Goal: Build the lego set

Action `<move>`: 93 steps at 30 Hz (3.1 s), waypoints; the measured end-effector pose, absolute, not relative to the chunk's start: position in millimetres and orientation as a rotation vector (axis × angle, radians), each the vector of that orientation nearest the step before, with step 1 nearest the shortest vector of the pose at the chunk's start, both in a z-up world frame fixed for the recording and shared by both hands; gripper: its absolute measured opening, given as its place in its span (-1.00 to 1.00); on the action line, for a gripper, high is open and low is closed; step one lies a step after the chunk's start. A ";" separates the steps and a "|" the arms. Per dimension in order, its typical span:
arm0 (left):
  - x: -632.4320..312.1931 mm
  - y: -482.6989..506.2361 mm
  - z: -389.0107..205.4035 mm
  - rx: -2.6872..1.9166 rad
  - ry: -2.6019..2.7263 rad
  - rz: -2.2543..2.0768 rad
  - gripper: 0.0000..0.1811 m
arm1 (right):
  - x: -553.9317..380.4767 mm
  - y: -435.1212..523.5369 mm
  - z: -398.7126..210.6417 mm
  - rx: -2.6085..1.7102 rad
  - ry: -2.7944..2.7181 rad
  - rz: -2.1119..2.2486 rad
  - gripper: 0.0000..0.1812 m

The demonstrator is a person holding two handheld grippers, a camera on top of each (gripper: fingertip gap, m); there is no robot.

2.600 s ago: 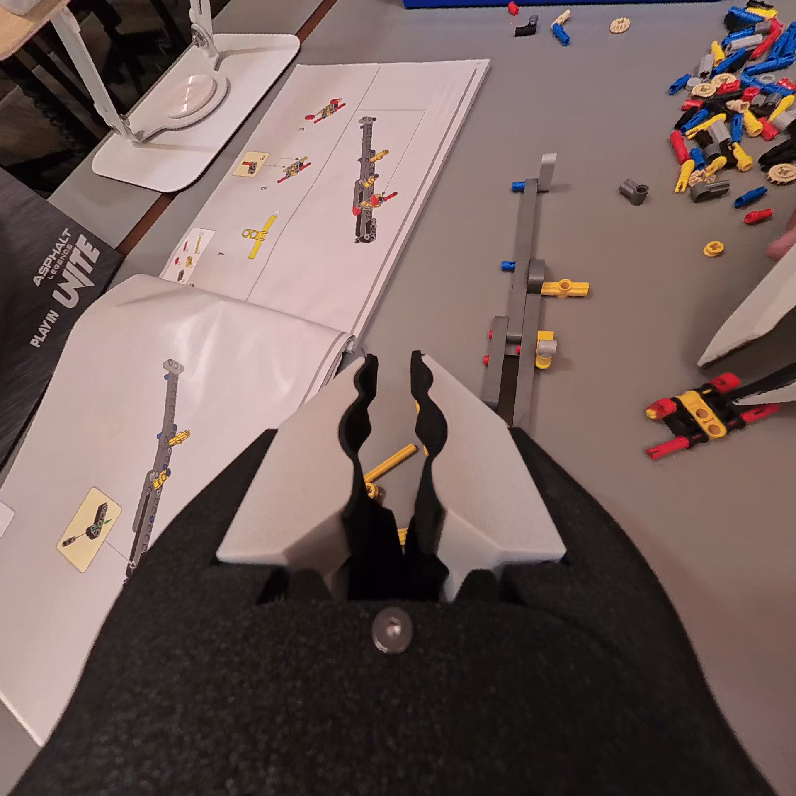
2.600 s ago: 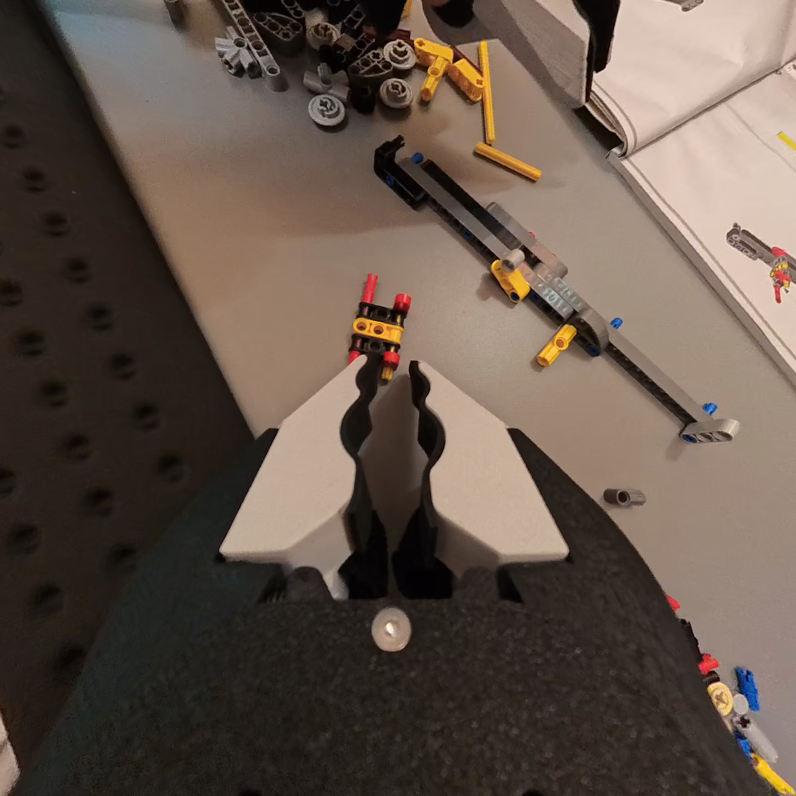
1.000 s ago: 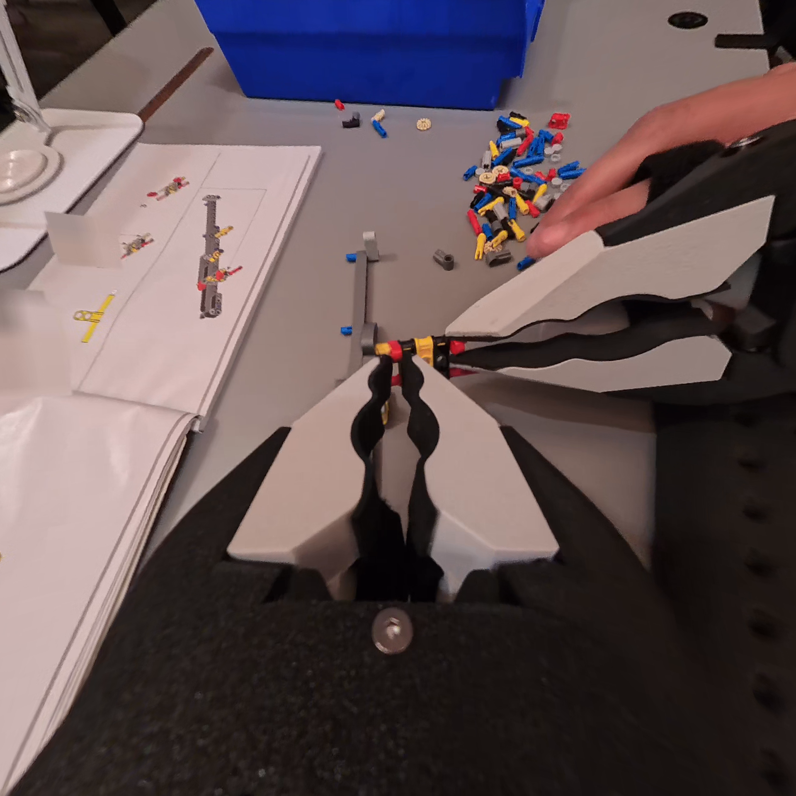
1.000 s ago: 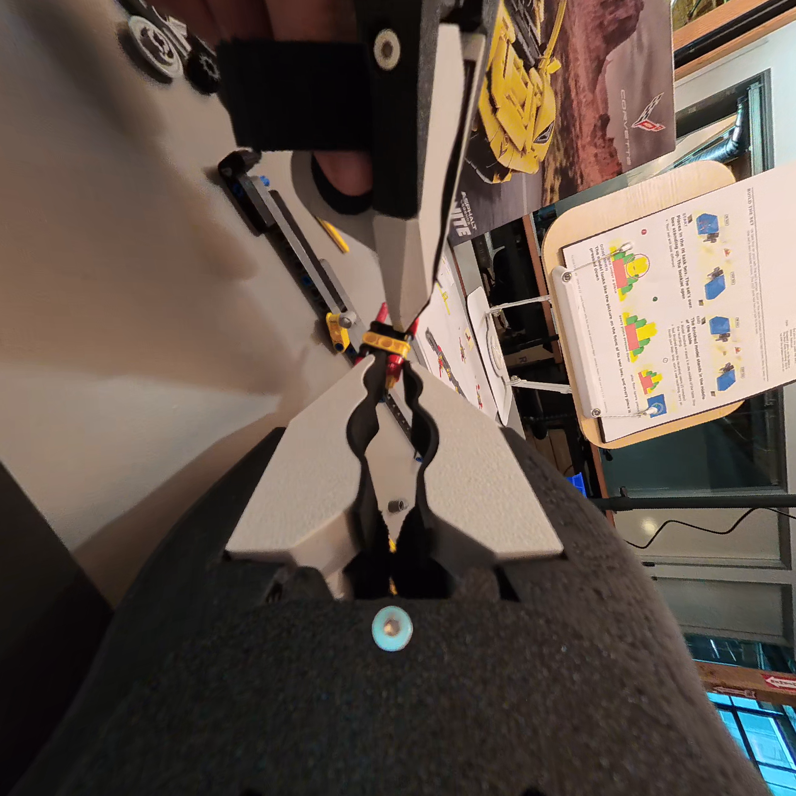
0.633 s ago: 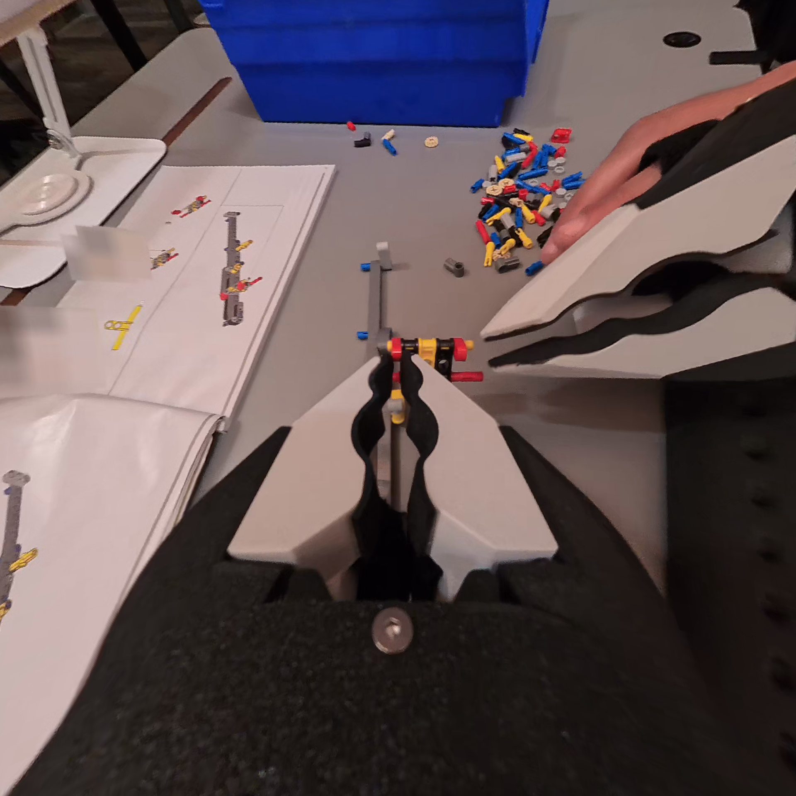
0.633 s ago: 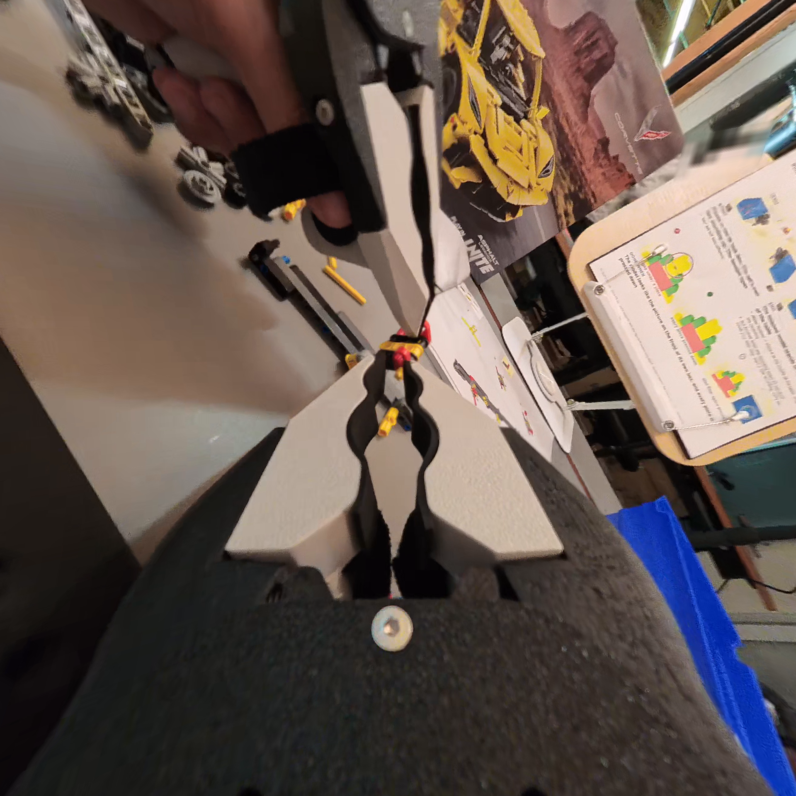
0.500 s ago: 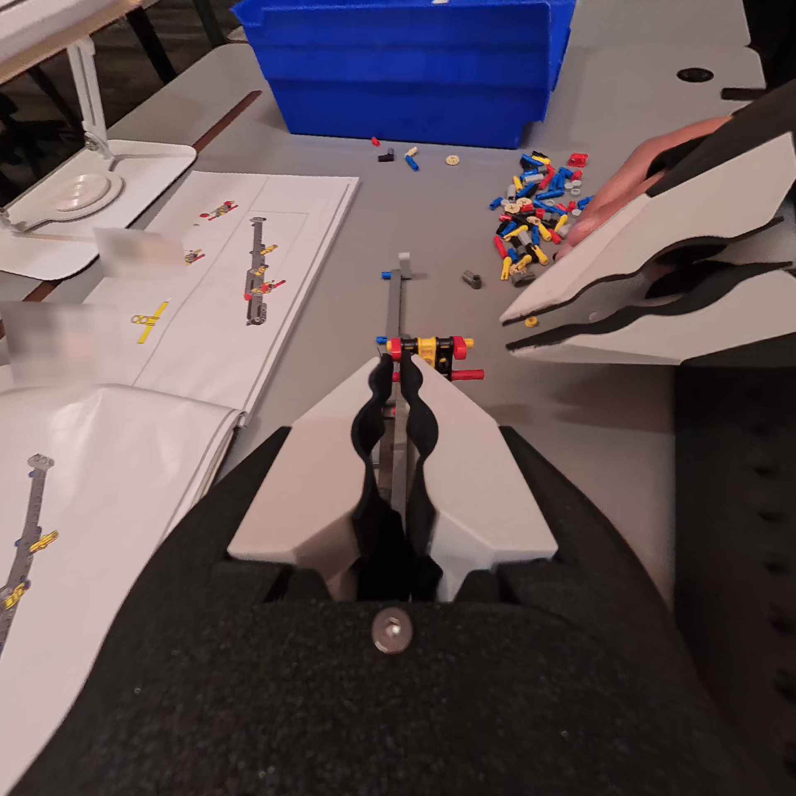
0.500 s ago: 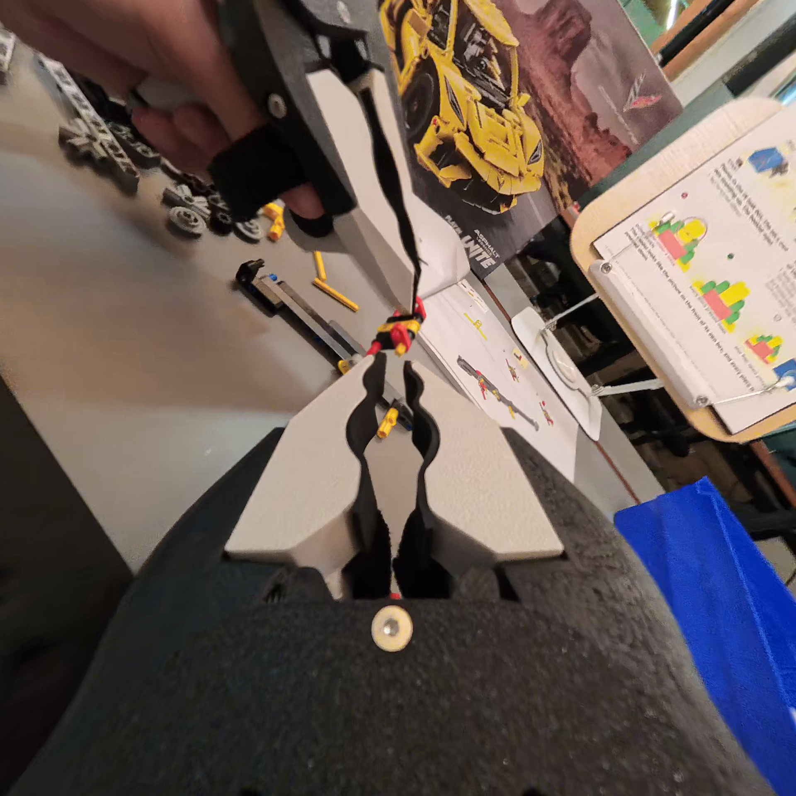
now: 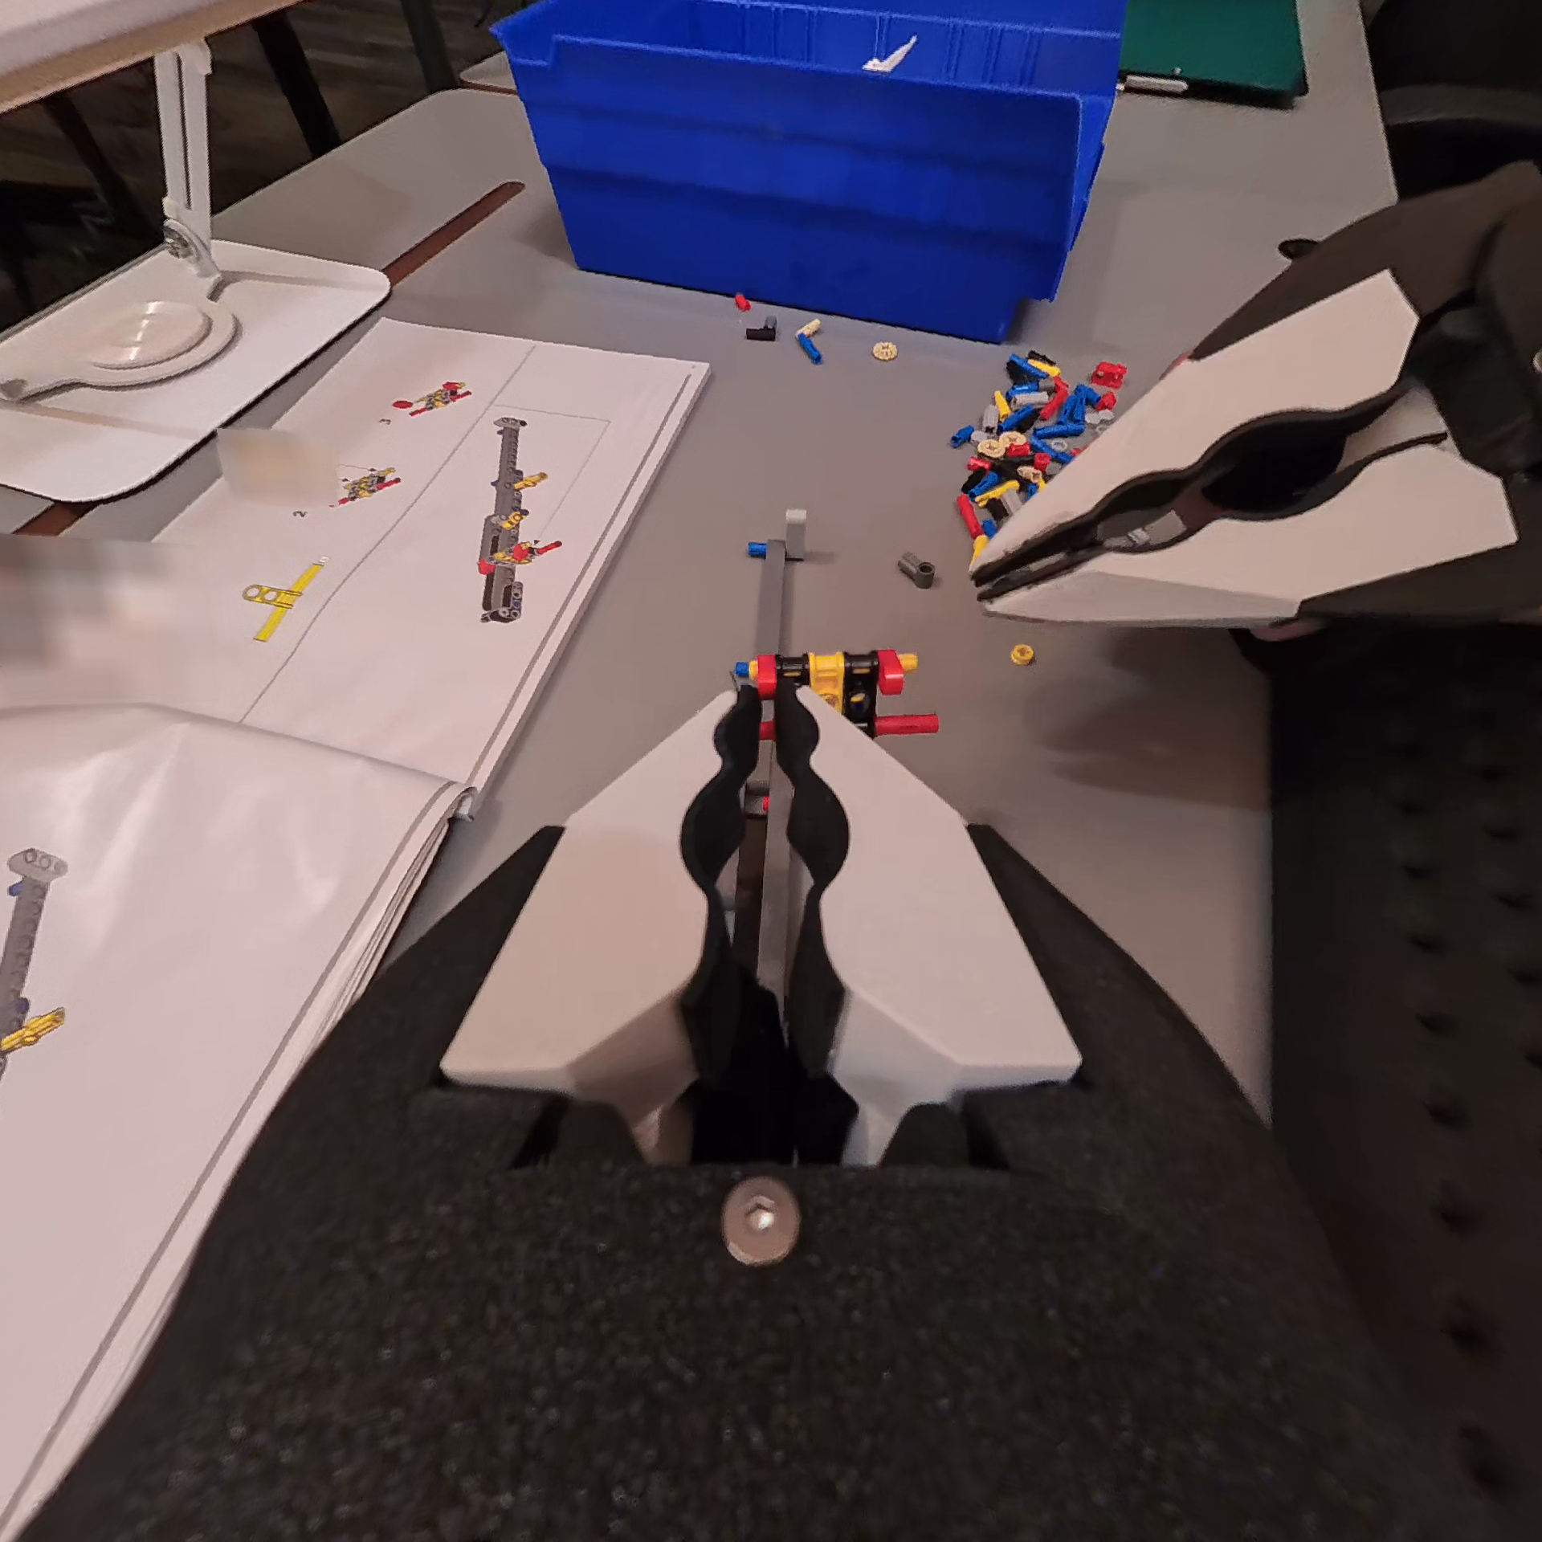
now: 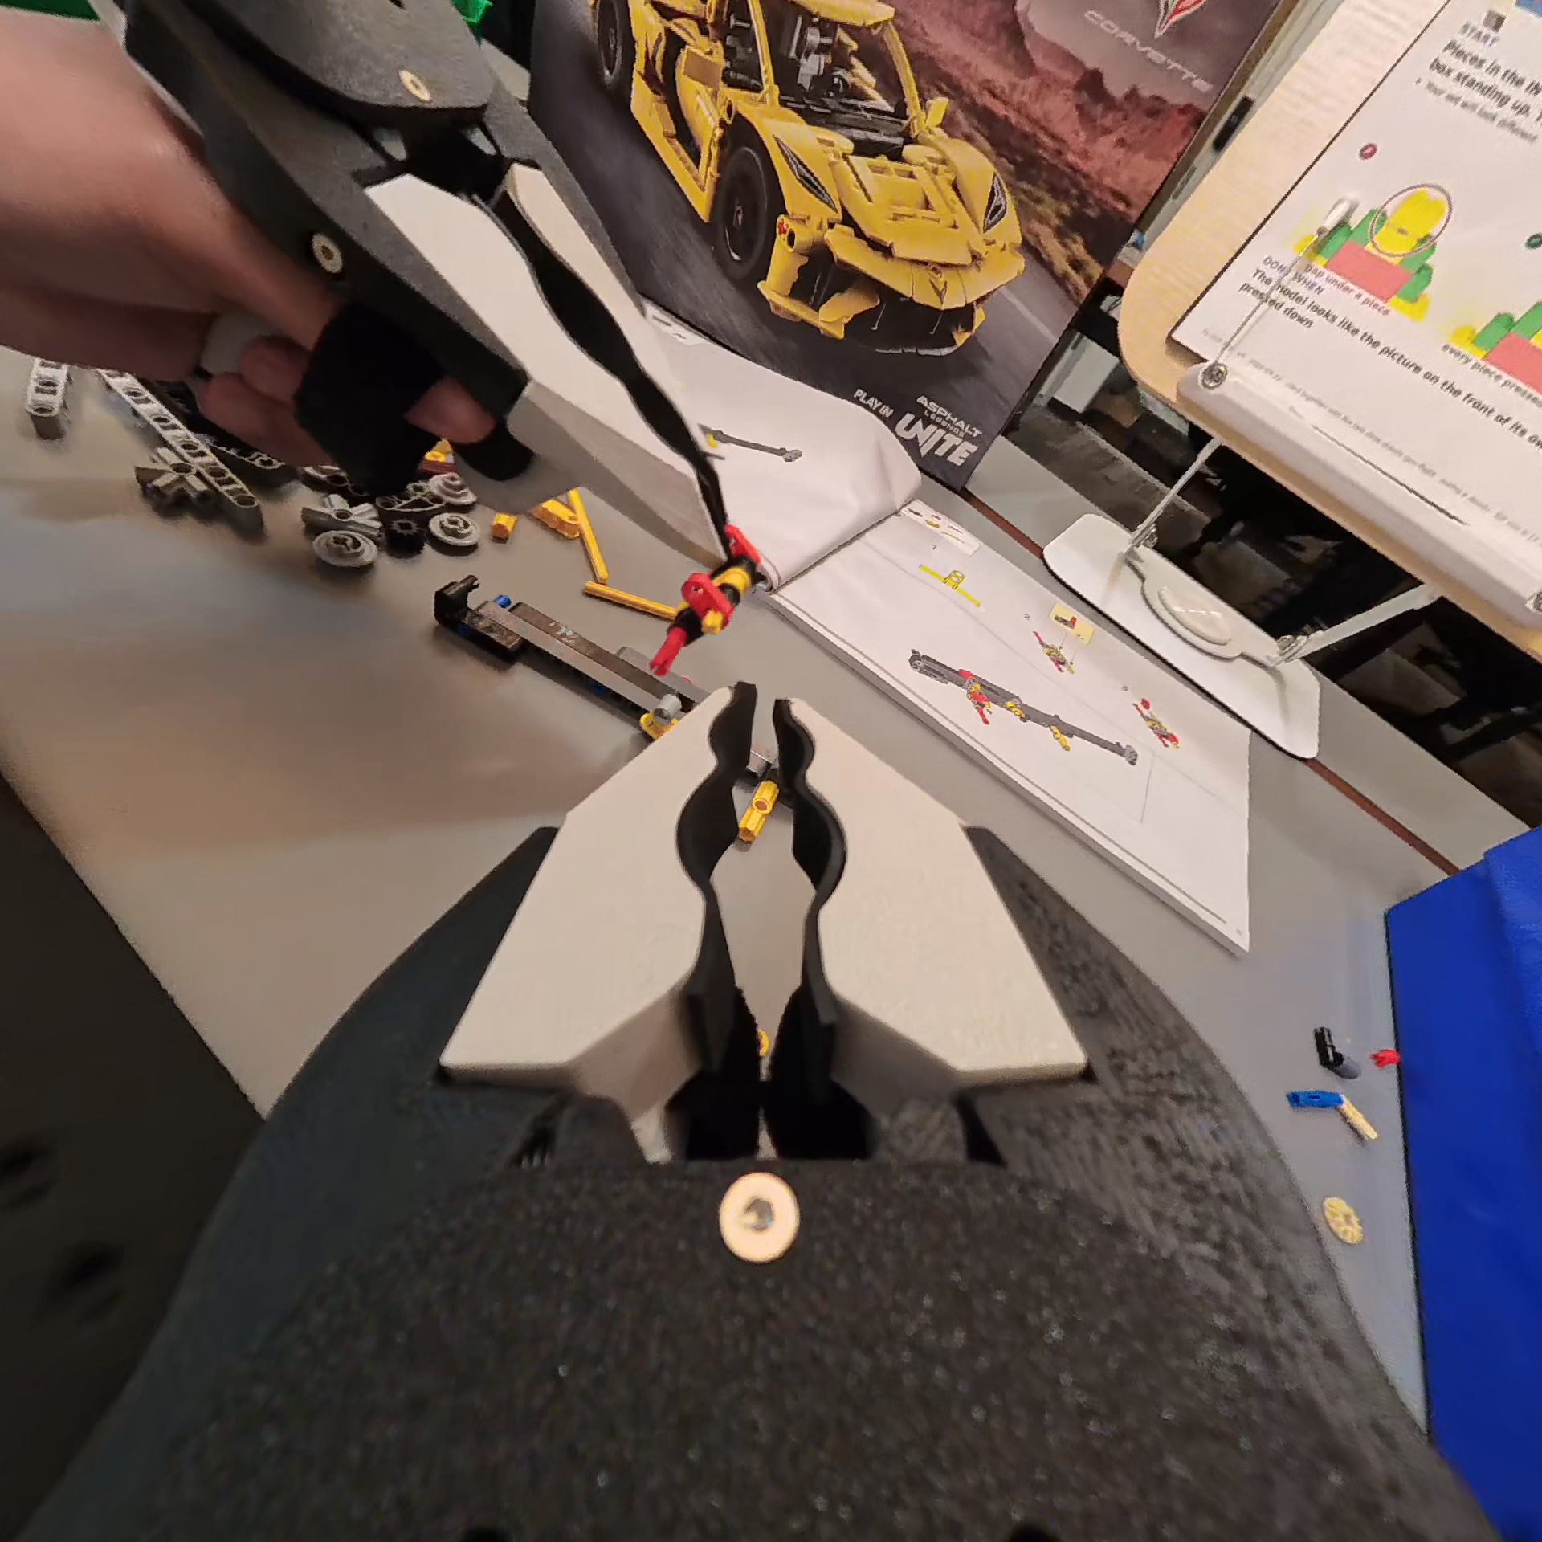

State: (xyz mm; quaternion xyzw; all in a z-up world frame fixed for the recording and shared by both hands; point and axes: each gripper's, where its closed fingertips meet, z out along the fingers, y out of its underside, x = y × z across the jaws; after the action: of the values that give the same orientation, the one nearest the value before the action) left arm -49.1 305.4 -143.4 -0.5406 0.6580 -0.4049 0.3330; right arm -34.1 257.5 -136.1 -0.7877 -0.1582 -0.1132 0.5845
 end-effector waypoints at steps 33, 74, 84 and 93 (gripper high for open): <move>-51.1 310.5 -145.5 -1.385 1.748 -0.996 -0.98 | 23.2 255.1 -157.7 -2.003 0.003 -0.207 -0.96; -54.6 300.5 -119.0 -1.680 1.486 -1.798 -0.98 | 1.4 258.6 -161.9 -2.012 -0.152 -0.203 -0.97; -53.0 312.5 -115.7 -1.713 1.384 -1.815 -0.98 | -31.1 258.1 -125.3 -1.831 -0.141 0.074 -0.88; -47.4 308.9 -107.3 -1.452 1.453 -1.245 -0.98 | -46.5 283.9 -119.5 -1.800 0.052 0.197 -0.65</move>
State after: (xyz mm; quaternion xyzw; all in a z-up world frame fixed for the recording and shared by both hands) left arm -47.4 308.9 -107.3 -0.5636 0.5639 -0.4833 0.3615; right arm -46.5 283.9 -119.5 -0.7819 0.0226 0.0855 0.6171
